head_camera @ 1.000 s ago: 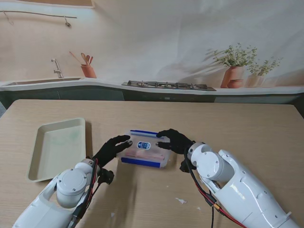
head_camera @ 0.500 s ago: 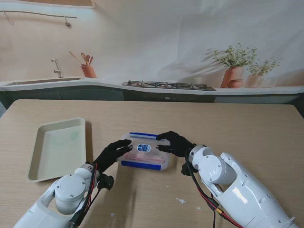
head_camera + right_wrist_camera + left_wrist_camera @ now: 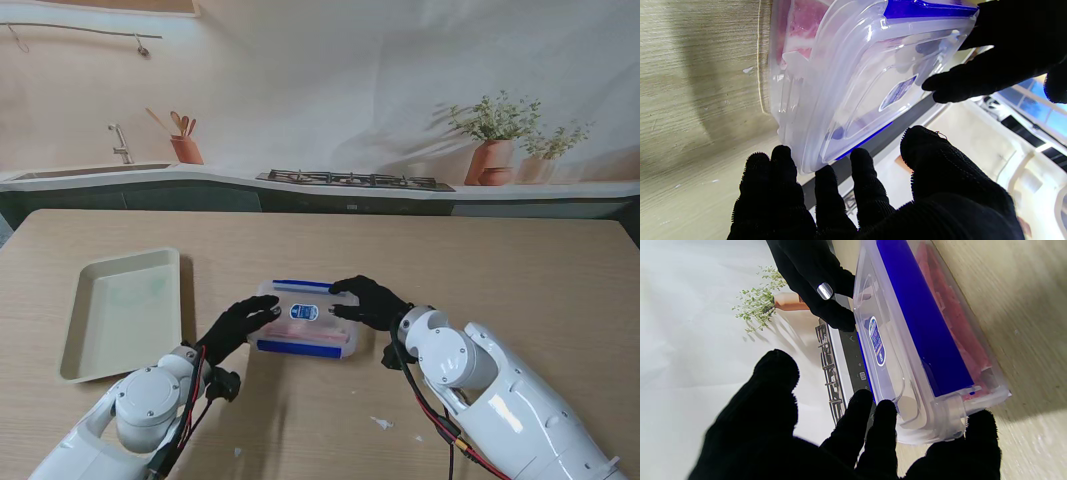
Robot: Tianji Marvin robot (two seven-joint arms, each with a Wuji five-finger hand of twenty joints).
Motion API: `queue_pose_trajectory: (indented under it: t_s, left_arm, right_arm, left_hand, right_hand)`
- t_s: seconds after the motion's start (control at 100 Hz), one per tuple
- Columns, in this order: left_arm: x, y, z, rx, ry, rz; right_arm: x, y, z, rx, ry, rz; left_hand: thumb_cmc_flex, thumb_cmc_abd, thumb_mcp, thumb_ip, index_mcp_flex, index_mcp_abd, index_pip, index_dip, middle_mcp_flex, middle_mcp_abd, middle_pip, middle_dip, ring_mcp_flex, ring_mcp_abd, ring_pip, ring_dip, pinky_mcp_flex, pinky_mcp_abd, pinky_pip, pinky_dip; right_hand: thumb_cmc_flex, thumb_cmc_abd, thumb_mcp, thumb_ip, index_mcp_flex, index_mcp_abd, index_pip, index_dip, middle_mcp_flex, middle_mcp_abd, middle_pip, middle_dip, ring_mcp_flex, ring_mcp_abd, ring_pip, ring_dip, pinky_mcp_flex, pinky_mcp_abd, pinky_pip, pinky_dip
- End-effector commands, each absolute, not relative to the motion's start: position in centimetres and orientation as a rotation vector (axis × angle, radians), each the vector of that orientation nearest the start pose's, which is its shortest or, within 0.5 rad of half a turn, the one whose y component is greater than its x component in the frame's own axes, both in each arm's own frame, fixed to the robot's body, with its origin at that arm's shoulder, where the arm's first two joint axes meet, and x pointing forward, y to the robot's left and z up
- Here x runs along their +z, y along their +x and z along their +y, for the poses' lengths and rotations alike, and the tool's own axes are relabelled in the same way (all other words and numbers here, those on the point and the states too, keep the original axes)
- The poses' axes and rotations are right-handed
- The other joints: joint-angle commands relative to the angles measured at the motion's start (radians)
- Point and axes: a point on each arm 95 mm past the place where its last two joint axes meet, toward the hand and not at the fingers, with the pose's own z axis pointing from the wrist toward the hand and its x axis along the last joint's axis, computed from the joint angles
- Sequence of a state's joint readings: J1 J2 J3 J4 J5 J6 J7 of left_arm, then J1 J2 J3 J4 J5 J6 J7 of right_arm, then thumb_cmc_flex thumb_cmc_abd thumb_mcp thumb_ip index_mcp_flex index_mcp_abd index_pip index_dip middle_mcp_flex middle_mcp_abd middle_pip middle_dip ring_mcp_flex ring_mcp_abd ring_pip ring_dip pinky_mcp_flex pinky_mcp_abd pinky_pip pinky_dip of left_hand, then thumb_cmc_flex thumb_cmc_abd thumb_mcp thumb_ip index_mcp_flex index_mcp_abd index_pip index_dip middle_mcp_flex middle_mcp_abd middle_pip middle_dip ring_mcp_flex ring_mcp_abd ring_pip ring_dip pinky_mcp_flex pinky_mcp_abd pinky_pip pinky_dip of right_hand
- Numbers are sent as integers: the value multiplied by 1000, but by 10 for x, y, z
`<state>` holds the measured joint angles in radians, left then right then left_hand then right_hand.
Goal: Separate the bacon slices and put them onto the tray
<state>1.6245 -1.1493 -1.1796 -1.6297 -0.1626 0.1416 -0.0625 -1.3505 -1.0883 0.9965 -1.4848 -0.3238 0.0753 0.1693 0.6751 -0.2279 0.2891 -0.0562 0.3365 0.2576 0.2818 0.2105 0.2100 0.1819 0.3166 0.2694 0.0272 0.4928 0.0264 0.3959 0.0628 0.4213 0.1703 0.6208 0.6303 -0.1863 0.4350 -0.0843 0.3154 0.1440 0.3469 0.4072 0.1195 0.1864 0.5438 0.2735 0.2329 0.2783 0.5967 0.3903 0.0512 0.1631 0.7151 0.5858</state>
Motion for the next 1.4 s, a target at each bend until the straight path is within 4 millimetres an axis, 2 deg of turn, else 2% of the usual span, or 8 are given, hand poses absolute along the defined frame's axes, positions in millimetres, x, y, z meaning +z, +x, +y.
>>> queue_pose_trajectory:
  t_s: [0.0,0.22,0.36,0.39,0.47,0.78,1.12,1.39]
  left_arm:
    - [-359,363,-60,-1973,-2580,861]
    - [-354,366,-55,-1987,-2513,882]
    - [-349,368,-51,-1991,-2446,910]
    - [-348,369,-50,-1988,-2438,914]
    - [-346,370,-46,-1977,-2420,917]
    - [-346,372,-35,-1925,-2398,896]
    - [-349,372,-34,-1905,-2408,879]
    - [-347,373,-33,-1913,-2398,881]
  right_arm:
    - [-351,417,64,-1869,-2081,-1686]
    - [-349,418,61,-1894,-2067,-1689]
    - [-349,420,59,-1918,-2071,-1698]
    - [-349,420,58,-1921,-2073,-1707]
    - [-349,422,56,-1928,-2088,-1718]
    - [-354,425,51,-1932,-2132,-1709]
    - [-348,422,54,-1950,-2071,-1697]
    - [-341,418,54,-1964,-2061,-1676]
  left_hand:
    - [14,27,-32,35,17,-20,-2,-1,0,37,19,5,132,-105,176,6,52,-9,39,12]
    - [-1,24,-53,34,24,-85,14,7,-8,7,17,4,124,-115,165,2,47,34,42,20]
    - [-11,28,-77,35,18,-121,22,13,-8,1,7,-2,128,-116,160,2,53,77,47,28]
    - [-13,30,-82,35,16,-124,23,14,-8,0,6,-3,127,-116,159,2,55,85,47,29]
    - [-14,33,-96,37,10,-126,24,15,-9,-3,-1,-7,125,-112,156,3,59,107,48,32]
    - [-2,42,-129,42,13,-123,25,18,-8,-1,-6,-8,129,-108,152,6,69,127,48,39]
    - [14,47,-141,45,23,-121,22,18,-9,1,-7,-8,125,-106,150,8,64,120,44,42]
    - [19,47,-146,46,28,-124,22,18,-9,0,-4,-8,127,-106,151,9,65,113,42,42]
  right_hand:
    - [-8,26,-26,19,-23,-32,0,-12,116,-21,181,72,-4,-114,-2,-19,-22,-77,-45,-13]
    - [-24,23,-56,21,-31,-45,-5,-11,84,-39,145,54,-23,-130,-58,-47,-9,-63,-164,72]
    - [-39,22,-66,20,-38,-51,-10,-12,57,-47,125,46,-38,-137,-78,-57,-18,-61,-199,78]
    - [-37,25,-79,22,-38,-51,-16,-6,50,-48,119,40,-41,-138,-84,-62,-1,-61,-278,160]
    - [-42,23,-85,22,-40,-51,-18,-6,47,-46,98,30,-47,-139,-94,-66,-4,-60,-290,177]
    - [-57,20,-102,22,-50,-74,-27,-7,47,-37,36,5,-61,-135,-112,-75,-18,-60,-297,185]
    - [-77,27,-163,26,-68,-232,-90,-56,50,-32,-128,-53,-70,-95,-214,-128,-26,-34,-337,159]
    - [-86,39,-220,29,-67,-303,-105,-89,53,-28,-181,-69,-51,-27,-272,-158,7,86,-401,67]
